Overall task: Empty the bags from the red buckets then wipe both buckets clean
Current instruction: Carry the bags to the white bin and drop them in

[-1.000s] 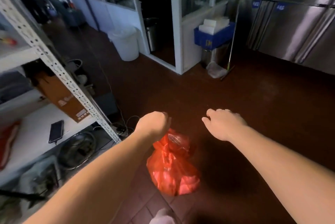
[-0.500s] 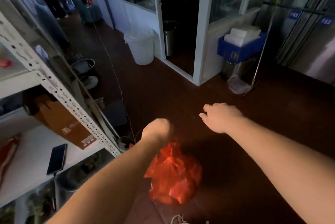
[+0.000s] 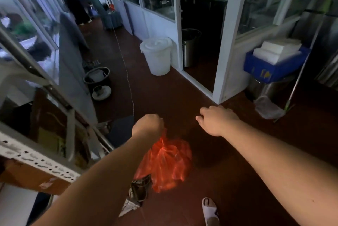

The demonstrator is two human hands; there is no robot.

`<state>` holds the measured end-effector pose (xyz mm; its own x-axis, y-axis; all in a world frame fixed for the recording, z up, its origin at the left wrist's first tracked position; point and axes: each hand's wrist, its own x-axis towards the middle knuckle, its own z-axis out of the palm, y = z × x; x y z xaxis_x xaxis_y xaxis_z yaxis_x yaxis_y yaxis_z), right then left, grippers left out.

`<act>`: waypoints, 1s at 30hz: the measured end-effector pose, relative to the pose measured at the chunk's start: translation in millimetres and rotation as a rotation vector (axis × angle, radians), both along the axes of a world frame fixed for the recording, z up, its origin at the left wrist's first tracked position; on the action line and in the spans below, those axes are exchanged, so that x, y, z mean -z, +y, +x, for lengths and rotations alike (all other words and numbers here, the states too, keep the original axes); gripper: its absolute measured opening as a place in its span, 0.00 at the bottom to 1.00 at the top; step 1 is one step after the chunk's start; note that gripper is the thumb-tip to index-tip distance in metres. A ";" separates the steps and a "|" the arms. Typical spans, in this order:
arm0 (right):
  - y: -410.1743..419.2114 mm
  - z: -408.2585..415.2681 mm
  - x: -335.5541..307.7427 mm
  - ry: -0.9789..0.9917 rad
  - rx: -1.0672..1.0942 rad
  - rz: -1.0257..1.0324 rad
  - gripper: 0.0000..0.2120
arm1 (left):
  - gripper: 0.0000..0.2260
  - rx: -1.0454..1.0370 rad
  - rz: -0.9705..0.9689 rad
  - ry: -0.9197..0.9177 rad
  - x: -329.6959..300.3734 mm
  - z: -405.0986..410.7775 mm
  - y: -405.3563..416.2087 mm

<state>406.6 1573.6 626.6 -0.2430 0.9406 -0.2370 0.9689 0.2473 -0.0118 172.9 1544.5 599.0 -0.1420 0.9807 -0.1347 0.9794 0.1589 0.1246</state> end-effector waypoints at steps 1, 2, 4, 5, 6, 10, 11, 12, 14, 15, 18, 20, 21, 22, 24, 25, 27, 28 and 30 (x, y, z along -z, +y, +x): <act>21.8 0.5 0.9 0.014 -0.019 -0.004 0.25 | 0.14 -0.046 0.008 -0.021 -0.2 -0.9 18.6; 43.8 0.1 0.6 0.029 -0.043 -0.006 0.25 | 0.15 -0.084 0.015 -0.035 -2.7 -2.0 36.6; 85.3 -3.8 -2.5 0.058 -0.103 -0.004 0.25 | 0.17 -0.140 0.038 -0.041 -9.5 -6.3 67.9; 105.9 -7.8 -4.4 0.070 -0.132 0.004 0.24 | 0.18 -0.163 0.055 -0.043 -12.7 -10.5 83.4; 126.6 -12.6 -6.1 0.078 -0.159 0.013 0.24 | 0.18 -0.190 0.071 -0.051 -14.8 -14.8 99.3; 198.1 -36.8 -7.6 0.071 -0.232 0.021 0.24 | 0.18 -0.228 0.060 -0.042 -19.3 -28.6 153.1; 214.7 -43.8 -6.5 0.069 -0.246 0.022 0.23 | 0.18 -0.229 0.067 -0.027 -19.2 -32.1 165.9; 231.9 -51.6 -5.3 0.065 -0.260 0.025 0.23 | 0.18 -0.237 0.085 -0.026 -18.7 -35.9 179.6; 266.5 -69.4 -2.4 0.049 -0.291 0.023 0.23 | 0.17 -0.253 0.117 -0.045 -14.6 -47.0 207.6; 283.4 -79.0 -0.3 0.042 -0.305 0.020 0.23 | 0.17 -0.253 0.126 -0.044 -11.5 -53.4 220.5; 334.5 -112.1 8.7 0.034 -0.326 0.001 0.24 | 0.17 -0.206 0.112 0.005 4.4 -77.8 260.4; 370.6 -138.9 14.1 0.013 -0.333 -0.005 0.24 | 0.18 -0.208 0.124 -0.003 16.1 -99.9 291.2; 387.9 -153.7 15.9 0.000 -0.339 -0.005 0.24 | 0.18 -0.226 0.135 -0.040 20.9 -112.1 307.1; 404.5 -168.6 17.0 -0.007 -0.343 -0.007 0.24 | 0.17 -0.247 0.143 -0.080 24.2 -123.9 323.1; 436.2 -196.5 17.1 0.005 -0.331 -0.045 0.24 | 0.16 -0.264 0.138 -0.131 26.8 -146.2 356.7; 450.8 -208.6 17.1 0.022 -0.314 -0.082 0.25 | 0.16 -0.253 0.131 -0.136 27.1 -156.5 372.8; 480.7 -231.5 18.4 0.060 -0.278 -0.135 0.25 | 0.16 -0.234 0.117 -0.116 24.0 -177.9 406.0; 495.3 -241.5 19.0 0.068 -0.268 -0.143 0.25 | 0.16 -0.225 0.113 -0.108 21.9 -189.3 422.9; 525.0 -259.4 20.6 0.062 -0.262 -0.148 0.25 | 0.16 -0.207 0.100 -0.093 19.4 -212.5 456.0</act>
<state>147.3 2098.6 606.0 -0.4912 0.8003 -0.3440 0.8686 0.4798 -0.1240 -39.5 2000.4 579.6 -0.3326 0.9411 -0.0604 0.9108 0.3371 0.2382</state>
